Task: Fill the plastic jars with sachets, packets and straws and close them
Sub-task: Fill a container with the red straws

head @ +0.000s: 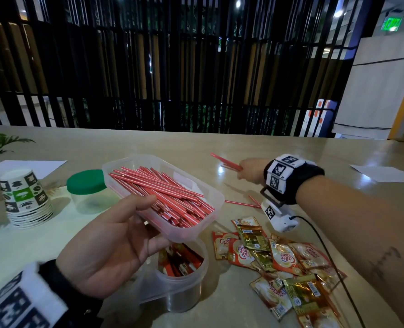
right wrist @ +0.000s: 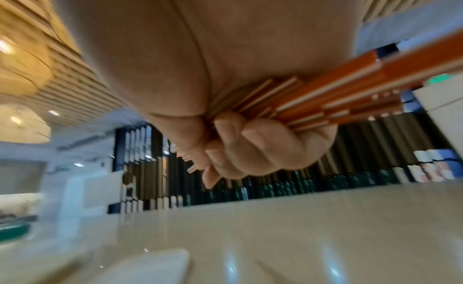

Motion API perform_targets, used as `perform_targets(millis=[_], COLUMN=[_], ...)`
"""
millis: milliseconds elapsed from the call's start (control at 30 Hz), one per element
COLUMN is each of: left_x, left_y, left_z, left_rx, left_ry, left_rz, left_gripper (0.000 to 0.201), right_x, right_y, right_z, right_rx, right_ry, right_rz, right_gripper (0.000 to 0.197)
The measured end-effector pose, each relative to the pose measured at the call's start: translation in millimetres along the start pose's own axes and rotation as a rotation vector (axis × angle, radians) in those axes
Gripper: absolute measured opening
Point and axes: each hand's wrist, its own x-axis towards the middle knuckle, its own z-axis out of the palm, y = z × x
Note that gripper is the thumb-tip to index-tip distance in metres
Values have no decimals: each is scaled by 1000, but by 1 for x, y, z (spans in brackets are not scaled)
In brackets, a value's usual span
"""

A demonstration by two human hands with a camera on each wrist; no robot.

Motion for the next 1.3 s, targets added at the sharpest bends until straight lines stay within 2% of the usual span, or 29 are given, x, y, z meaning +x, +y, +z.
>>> perform_targets(millis=[67,167,267,333,433,567,733,800,900,967,1033,1100,1200,1300], left_x=[-7,-12,-18,-22,-29,-35,-41,-44,-48,-51,-53,-54,-53,-53], left_y=[2,0,-3,-5,-9,-16,-19,-17,-17,-19,-22,-23,-26,-25], left_z=[12,18,21,23,24,28,28,27,31,35,37,39,36,33], left_rx=[-64,-66,-65,-62,-59,-18,-40,-79,-116,-140,-158,-165,-215,-241], left_ry=[-8,-19,-30,-35,-29,27,47,40,30,11,-44,-63,-26,-5], left_rz=[6,24,21,31,49,104,129,118,109,74,32,19,15,-16], left_gripper=[41,43,46,45,52,50,50,53,44,40,39,45,44,44], right_x=[-19,-58,-100,-127,-154,-166,-171,-176,-179,-175,-168,-164,-159,-158], right_y=[-16,-41,-63,-79,-102,-126,-130,-129,-132,-138,-146,-154,-164,-169], right_z=[-26,-58,-81,-88,-83,-68,-63,-62,-63,-62,-62,-62,-59,-56], right_rx=[138,473,786,856,726,306,-80,-192,-332,-358,-264,-206,-212,-263], right_ry=[72,118,75,-8,-100,-145,-143,-144,-91,-57,-83,-107,-98,-93], right_rz=[-86,-194,-333,-422,-427,-366,-321,-295,-295,-319,-339,-365,-397,-425], right_gripper=[28,22,8,8,18,36,35,26,30,25,15,16,31,36])
